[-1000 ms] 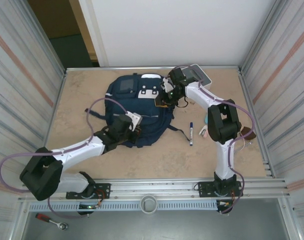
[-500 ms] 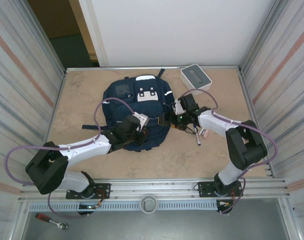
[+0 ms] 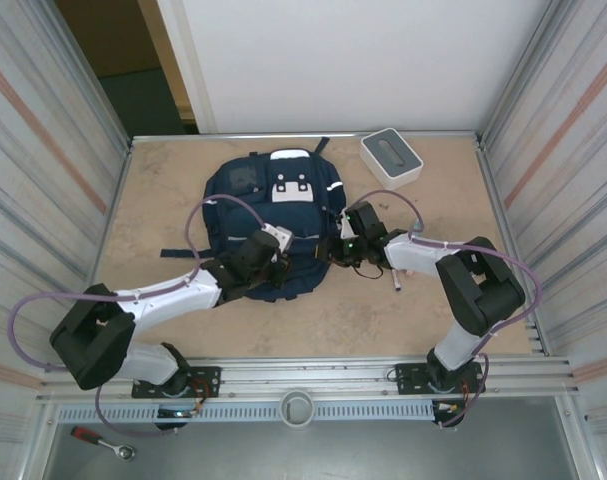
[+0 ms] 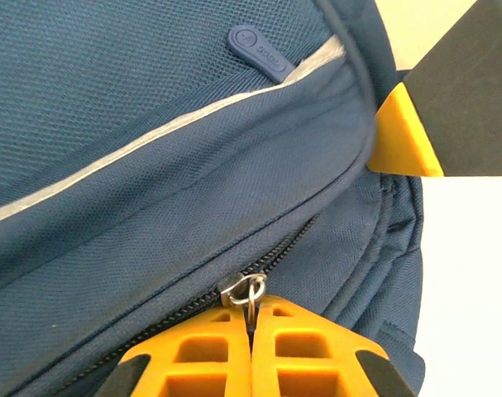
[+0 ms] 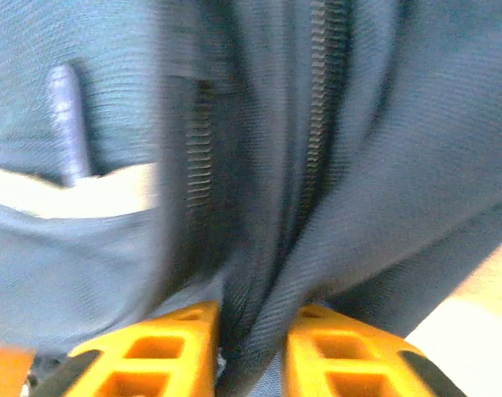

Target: Pack the student bag

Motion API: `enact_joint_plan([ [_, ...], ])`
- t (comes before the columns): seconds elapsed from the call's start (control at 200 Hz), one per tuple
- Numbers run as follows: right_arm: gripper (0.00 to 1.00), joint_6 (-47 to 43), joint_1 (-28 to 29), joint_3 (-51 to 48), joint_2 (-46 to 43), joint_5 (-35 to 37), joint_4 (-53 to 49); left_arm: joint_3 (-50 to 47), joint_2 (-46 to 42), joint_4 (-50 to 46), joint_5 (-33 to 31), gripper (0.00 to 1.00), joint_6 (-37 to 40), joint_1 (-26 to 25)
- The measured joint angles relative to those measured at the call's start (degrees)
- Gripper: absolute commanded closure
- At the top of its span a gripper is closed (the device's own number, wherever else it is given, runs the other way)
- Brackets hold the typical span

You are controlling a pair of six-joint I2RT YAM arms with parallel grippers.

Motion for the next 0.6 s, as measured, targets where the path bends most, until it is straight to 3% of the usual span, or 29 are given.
enact_joint_plan([
  [0.11, 1.00, 0.35, -1.16, -0.31, -0.28, -0.02, 0.31, 0.00, -0.87, -0.22, -1.27, 1.00, 0.00, 0.02],
  [0.601, 1.00, -7.78, -8.13, 5.29, -1.64, -1.90, -8.04, -2.62, -6.97, -6.93, -4.61, 1.00, 0.02, 7.26],
])
